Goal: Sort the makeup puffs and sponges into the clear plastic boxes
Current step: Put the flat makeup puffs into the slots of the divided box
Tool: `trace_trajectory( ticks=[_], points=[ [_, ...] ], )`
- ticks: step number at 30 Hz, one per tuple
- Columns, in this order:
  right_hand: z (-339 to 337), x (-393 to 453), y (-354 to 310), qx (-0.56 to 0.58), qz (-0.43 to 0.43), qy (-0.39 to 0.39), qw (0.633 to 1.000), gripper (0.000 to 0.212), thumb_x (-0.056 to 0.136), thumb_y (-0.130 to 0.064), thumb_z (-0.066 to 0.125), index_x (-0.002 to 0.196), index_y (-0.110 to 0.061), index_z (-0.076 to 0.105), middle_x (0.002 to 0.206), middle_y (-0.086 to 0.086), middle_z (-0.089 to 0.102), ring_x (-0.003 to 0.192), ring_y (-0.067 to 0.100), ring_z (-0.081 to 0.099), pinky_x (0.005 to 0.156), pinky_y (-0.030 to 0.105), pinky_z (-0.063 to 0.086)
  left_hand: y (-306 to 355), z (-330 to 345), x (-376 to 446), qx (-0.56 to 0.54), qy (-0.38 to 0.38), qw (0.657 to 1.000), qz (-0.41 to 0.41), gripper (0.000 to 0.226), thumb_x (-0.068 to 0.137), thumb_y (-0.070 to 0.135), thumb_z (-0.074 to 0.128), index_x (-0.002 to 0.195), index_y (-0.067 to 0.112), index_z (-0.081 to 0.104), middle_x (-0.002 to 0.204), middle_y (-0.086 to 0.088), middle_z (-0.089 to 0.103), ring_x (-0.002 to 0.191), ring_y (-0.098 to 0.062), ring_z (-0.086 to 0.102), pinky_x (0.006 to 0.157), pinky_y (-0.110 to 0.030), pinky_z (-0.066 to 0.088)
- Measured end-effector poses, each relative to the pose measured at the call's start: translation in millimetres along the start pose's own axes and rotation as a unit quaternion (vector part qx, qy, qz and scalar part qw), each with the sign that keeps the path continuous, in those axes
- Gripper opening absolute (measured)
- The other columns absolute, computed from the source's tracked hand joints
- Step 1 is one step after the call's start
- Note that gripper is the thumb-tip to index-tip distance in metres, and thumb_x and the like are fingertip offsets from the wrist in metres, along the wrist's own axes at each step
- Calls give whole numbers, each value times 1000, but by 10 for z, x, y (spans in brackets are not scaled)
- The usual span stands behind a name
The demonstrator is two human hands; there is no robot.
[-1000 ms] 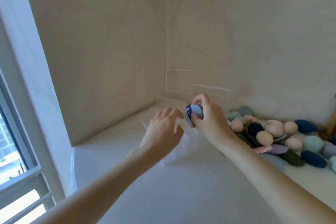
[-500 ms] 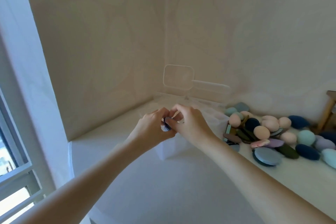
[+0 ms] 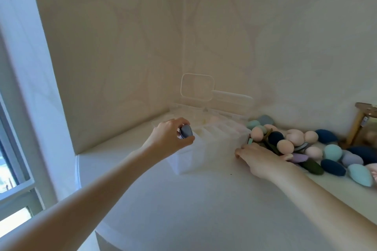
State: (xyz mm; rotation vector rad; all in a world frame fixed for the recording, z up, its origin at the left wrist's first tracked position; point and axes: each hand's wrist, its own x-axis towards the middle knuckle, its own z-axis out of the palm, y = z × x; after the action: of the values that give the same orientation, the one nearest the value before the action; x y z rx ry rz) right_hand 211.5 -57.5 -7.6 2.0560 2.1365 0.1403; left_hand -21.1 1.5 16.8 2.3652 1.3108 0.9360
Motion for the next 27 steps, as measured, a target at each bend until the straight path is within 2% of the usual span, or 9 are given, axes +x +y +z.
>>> trace_trajectory(
  ticks=[4, 7, 9, 12, 17, 19, 21, 24, 27],
  points=[
    [-65, -14, -16, -6, -8, 3, 1000, 24, 90, 5, 38, 100, -15, 48, 101, 1, 39, 86, 18, 40, 59, 21, 30, -4, -131, -22, -41, 21, 999, -20, 35, 81, 27, 66, 115, 25, 60, 96, 14, 61, 85, -6, 61, 64, -8, 40],
    [-63, -2, 21, -31, 13, 12, 999, 28, 92, 2, 37, 113, -9, 52, 102, 2, 44, 85, 19, 43, 59, 20, 32, -27, -181, -44, -41, 12, 998, -36, 31, 81, 28, 65, 112, 26, 61, 96, 13, 63, 89, -10, 64, 68, -18, 47],
    [8, -6, 14, -58, 11, 17, 998, 23, 96, -5, 31, 113, -10, 47, 94, 4, 43, 84, 19, 40, 50, 17, 21, -55, -165, -72, -30, -5, 999, -44, 27, 80, 31, 66, 107, 27, 62, 96, 10, 65, 90, -13, 65, 73, -26, 51],
    [30, -14, -82, -51, 62, 68, 994, 25, 98, -8, 30, 115, -3, 48, 93, 9, 45, 84, 22, 45, 48, 20, 21, -74, -111, -126, 6, -37, 999, -37, 27, 79, 36, 66, 104, 29, 60, 96, 9, 66, 91, -12, 65, 74, -24, 49],
    [-89, -116, -220, -5, 91, 109, 990, 33, 96, 4, 33, 127, -1, 45, 131, 17, 43, 111, 29, 55, 71, 29, 39, 11, -92, -133, 58, -50, 997, -22, 28, 81, 36, 63, 105, 23, 58, 101, 6, 64, 94, -15, 62, 78, -26, 47],
    [-232, -114, -252, 16, 77, 130, 988, 29, 93, 9, 36, 113, -5, 52, 118, 12, 46, 107, 28, 53, 62, 23, 37, 24, -112, -123, 62, -46, 997, -21, 29, 81, 34, 63, 107, 22, 58, 103, 5, 64, 98, -15, 61, 78, -25, 45],
    [-415, -104, -311, 67, 50, 166, 983, 23, 88, 10, 41, 76, -10, 44, 85, 2, 41, 91, 26, 47, 56, 21, 28, 18, -141, -123, 64, -38, 997, -22, 32, 82, 33, 63, 111, 21, 57, 104, 5, 65, 101, -14, 59, 78, -24, 44],
    [-655, 11, -454, 224, 17, 288, 931, 15, 82, 8, 47, 78, -5, 53, 83, 5, 50, 81, 24, 49, 67, 33, 38, -38, -151, -121, 65, -40, 996, -37, 33, 82, 30, 63, 113, 20, 58, 106, 6, 65, 104, -15, 59, 86, -28, 47],
    [-763, 103, -706, 358, -1, 350, 865, 16, 81, 6, 53, 80, -7, 62, 83, 5, 60, 76, 19, 54, 69, 29, 45, -131, -129, -105, 56, -47, 997, -37, 34, 81, 28, 64, 114, 21, 58, 106, 7, 63, 108, -15, 57, 86, -28, 47]
  ],
)
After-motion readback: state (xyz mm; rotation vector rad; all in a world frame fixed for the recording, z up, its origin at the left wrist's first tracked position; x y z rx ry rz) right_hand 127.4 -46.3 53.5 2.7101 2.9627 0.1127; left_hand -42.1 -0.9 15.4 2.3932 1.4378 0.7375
